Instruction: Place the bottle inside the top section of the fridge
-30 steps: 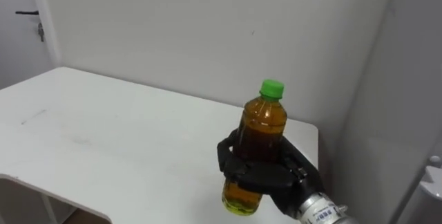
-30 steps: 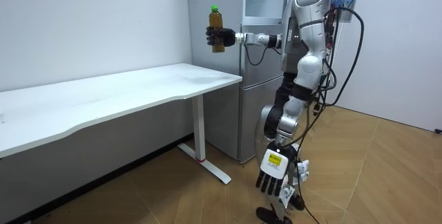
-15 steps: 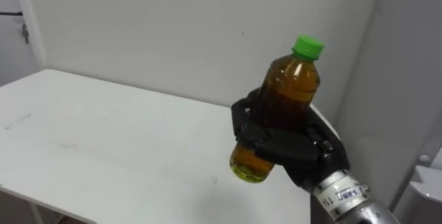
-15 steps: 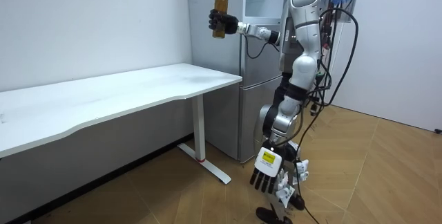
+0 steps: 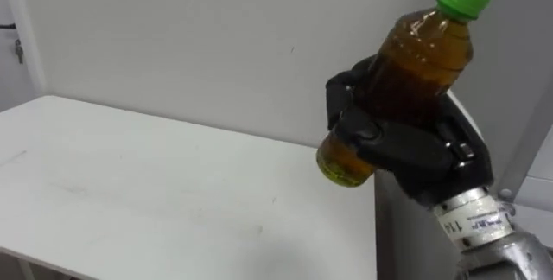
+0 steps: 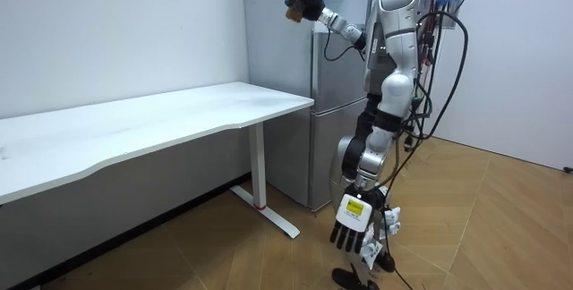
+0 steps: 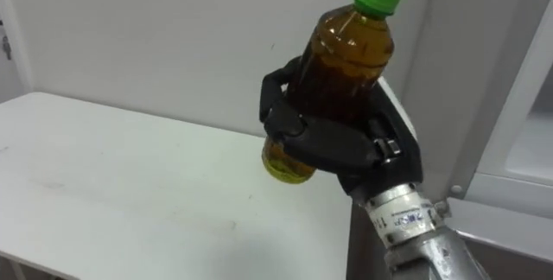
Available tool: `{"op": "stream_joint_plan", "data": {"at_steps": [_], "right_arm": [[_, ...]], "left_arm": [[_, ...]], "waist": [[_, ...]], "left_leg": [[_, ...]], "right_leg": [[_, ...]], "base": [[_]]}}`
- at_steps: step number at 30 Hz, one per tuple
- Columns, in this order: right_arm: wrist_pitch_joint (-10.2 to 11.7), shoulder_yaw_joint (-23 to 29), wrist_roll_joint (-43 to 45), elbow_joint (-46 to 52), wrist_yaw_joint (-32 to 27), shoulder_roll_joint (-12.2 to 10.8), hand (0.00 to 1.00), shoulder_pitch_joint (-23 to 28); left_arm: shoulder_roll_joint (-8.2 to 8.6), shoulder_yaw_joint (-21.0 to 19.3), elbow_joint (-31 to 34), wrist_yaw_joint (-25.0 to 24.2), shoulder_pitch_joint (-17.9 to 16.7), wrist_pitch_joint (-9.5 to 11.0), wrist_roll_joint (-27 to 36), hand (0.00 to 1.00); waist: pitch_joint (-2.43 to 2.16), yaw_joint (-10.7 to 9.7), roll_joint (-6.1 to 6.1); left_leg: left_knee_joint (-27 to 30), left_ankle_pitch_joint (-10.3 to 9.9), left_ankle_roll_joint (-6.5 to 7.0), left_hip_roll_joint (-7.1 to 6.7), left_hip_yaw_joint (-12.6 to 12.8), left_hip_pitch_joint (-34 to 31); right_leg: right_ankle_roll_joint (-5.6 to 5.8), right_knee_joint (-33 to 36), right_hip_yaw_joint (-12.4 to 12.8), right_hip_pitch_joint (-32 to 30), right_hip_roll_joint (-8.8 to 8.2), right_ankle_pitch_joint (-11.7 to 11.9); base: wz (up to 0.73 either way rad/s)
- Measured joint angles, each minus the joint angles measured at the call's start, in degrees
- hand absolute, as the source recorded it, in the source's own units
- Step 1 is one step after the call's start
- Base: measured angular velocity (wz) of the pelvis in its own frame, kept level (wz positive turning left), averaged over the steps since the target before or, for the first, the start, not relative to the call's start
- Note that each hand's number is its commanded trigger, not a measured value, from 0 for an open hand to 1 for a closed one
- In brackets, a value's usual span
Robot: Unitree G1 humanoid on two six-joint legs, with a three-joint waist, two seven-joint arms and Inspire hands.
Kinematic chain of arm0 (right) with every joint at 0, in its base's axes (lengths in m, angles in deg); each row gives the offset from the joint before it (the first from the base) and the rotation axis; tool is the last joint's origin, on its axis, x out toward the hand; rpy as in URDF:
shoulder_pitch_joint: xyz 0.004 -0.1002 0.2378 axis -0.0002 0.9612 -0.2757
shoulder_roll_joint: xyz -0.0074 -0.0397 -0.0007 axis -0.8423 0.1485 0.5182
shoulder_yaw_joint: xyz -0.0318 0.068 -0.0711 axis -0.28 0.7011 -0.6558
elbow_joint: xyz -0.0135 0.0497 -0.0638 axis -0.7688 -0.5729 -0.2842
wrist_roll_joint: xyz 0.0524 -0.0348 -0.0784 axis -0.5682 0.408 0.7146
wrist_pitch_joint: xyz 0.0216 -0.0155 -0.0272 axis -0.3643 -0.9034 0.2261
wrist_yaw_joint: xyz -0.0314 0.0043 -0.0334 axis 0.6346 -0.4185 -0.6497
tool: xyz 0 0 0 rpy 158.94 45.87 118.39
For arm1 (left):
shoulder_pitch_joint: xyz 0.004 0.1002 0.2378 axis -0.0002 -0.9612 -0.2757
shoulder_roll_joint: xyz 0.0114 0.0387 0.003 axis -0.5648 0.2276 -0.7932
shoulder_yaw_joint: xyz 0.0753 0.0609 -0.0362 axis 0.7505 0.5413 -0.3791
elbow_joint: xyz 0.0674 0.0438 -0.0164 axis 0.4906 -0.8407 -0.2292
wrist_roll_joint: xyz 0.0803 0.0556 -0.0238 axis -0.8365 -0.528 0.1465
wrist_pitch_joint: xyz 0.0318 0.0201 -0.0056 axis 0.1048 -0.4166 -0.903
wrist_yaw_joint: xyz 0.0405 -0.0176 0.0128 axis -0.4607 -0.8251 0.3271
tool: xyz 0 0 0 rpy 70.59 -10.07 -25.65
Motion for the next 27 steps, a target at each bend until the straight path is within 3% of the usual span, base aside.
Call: {"op": "stream_joint_plan", "data": {"at_steps": [11,19,25,27], "right_arm": [[1.6,7.9,-0.1,4.5,-8.7,0.0,1.00,1.9],[2.0,14.0,-3.0,4.5,-11.0,0.1,1.00,8.3],[2.6,18.8,-3.3,4.5,-12.9,0.1,1.00,10.8],[2.8,20.0,-3.3,4.5,-13.5,0.1,1.00,11.2]], "left_arm": [[0.11,-3.1,0.2,2.5,-0.9,0.5,-0.4,0.00],[0.64,-5.3,0.0,4.2,-1.4,2.9,-0.5,0.00],[0.91,-6.8,-0.1,4.8,-2.1,3.1,-0.5,0.00],[1.13,-6.9,-0.2,5.1,-2.3,3.1,-0.5,0.00]], "waist": [[-0.56,-3.2,0.63],[-0.49,-4.5,0.47],[-0.46,-5.1,0.10],[-0.31,-6.2,0.13]], "left_leg": [[0.1,0.0,-0.01,0.05,0.3,0.5],[-1.0,0.0,0.00,0.19,1.5,1.0],[-0.8,0.0,0.02,0.27,2.4,1.2],[-1.1,0.0,0.03,0.29,2.4,1.2]], "right_leg": [[0.00,0.0,0.3,0.2,0.03,0.0],[0.01,1.1,1.7,-0.6,0.04,0.0],[0.01,1.0,3.2,-0.8,0.15,0.0],[0.01,1.0,3.2,-0.8,0.14,0.0]], "base": [[-0.01],[-0.08],[-0.09],[0.00]]}}
